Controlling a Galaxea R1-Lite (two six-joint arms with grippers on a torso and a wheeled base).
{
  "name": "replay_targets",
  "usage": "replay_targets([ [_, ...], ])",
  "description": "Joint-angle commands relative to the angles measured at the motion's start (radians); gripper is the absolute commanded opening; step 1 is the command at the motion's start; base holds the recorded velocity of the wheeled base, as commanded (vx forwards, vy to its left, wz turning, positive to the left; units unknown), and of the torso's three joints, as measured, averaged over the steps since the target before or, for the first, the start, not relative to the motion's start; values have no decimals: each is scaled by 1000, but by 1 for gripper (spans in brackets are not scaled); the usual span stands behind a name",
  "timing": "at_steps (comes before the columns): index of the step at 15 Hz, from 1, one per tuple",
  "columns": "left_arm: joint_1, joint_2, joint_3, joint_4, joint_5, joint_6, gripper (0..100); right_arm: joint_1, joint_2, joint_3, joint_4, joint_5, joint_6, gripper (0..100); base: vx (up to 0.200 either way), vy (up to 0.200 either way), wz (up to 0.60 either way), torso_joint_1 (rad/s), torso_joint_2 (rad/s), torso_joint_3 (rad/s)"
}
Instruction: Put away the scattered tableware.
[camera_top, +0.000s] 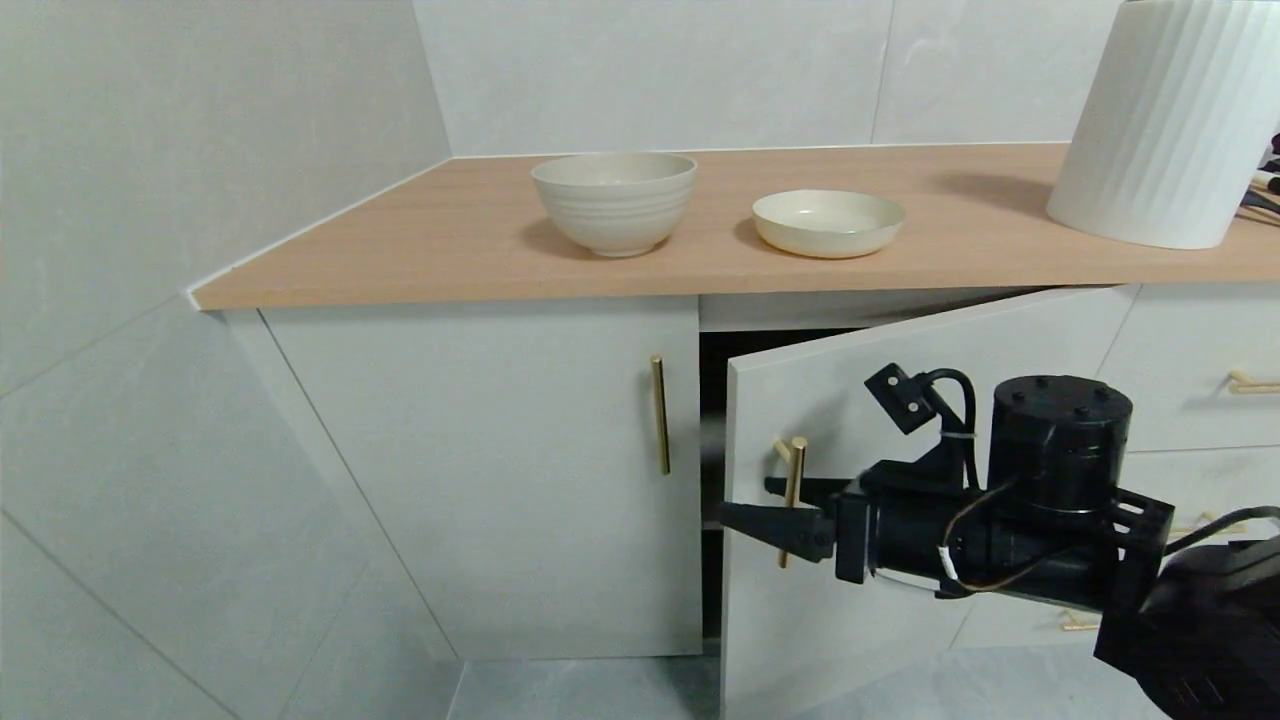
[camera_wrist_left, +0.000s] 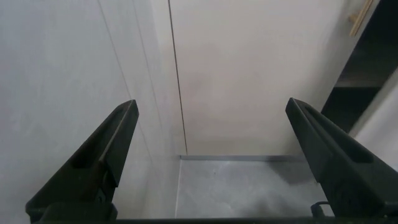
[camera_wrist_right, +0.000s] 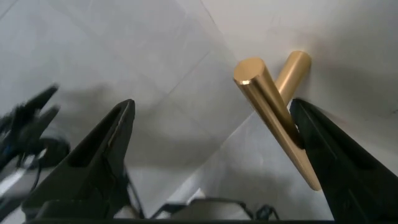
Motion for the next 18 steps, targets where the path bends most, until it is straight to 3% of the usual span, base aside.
replay_targets([
  [1, 0, 0, 0, 1, 1, 24, 100, 27, -73, 61, 1, 10, -6, 100, 0, 0, 0, 0, 0, 0],
  [2, 0, 0, 0, 1, -2, 41, 100, 33, -93, 85, 1, 12, -9, 100, 0, 0, 0, 0, 0, 0],
  [5, 0, 0, -14, -38, -10, 43, 100, 69, -125, 147, 0, 9, -12, 100, 0, 0, 0, 0, 0, 0],
  [7, -14, 43, -115, -24, -110, 44, 100, 89, -160, 176, 1, 9, -12, 100, 0, 0, 0, 0, 0, 0],
  [8, -29, 172, -245, 30, -202, 44, 100, 98, -182, 188, 1, 9, -12, 100, 0, 0, 0, 0, 0, 0],
  [10, -29, 368, -385, 41, -286, 46, 100, 98, -196, 208, 1, 9, -12, 100, 0, 0, 0, 0, 0, 0],
  [11, -29, 554, -503, 41, -360, 49, 100, 98, -199, 222, 0, 9, -12, 100, 0, 0, 0, 0, 0, 0],
  [13, -33, 798, -650, 36, -407, 49, 100, 98, -206, 231, 1, 7, -40, 100, 0, 0, 0, 0, 0, 0],
  [14, -69, 881, -686, 25, -421, 47, 100, 98, -213, 236, 1, 6, -48, 100, 0, 0, 0, 0, 0, 0],
  [15, -150, 959, -696, -13, -421, 30, 100, 98, -216, 237, 1, 6, -48, 100, 0, 0, 0, 0, 0, 0],
  [17, -284, 1062, -683, -108, -421, -45, 100, 98, -216, 239, 1, 6, -48, 100, 0, 0, 0, 0, 0, 0],
  [18, -311, 1085, -681, -127, -421, -62, 100, 98, -216, 239, 1, 6, -48, 100, 0, 0, 0, 0, 0, 0],
])
